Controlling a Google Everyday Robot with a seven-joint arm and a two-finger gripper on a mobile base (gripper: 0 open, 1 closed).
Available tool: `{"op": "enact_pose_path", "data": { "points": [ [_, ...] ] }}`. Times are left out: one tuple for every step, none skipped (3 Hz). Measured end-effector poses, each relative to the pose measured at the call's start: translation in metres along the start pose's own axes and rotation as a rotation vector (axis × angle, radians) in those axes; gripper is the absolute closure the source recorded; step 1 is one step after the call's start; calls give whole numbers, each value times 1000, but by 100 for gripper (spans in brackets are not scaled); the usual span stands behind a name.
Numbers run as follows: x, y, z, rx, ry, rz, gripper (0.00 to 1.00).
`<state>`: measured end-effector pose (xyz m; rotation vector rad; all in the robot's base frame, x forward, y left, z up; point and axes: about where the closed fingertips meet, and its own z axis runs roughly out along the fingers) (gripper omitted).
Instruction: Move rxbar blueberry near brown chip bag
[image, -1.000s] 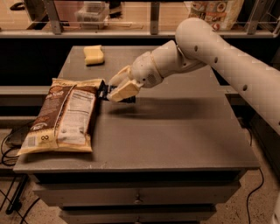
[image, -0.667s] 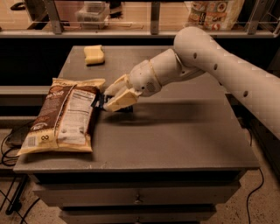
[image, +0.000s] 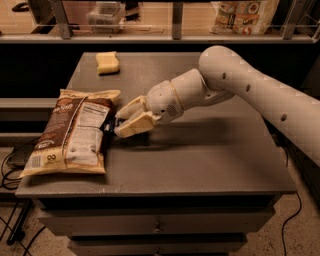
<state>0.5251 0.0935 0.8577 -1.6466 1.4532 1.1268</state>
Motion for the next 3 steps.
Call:
{"op": "enact_pose_path", "data": {
  "points": [
    [-1,1,2,-4,0,-1,13],
    [-1,1,4,-8,0,-2,0],
    [-1,1,4,-8,0,-2,0]
  ]
}}
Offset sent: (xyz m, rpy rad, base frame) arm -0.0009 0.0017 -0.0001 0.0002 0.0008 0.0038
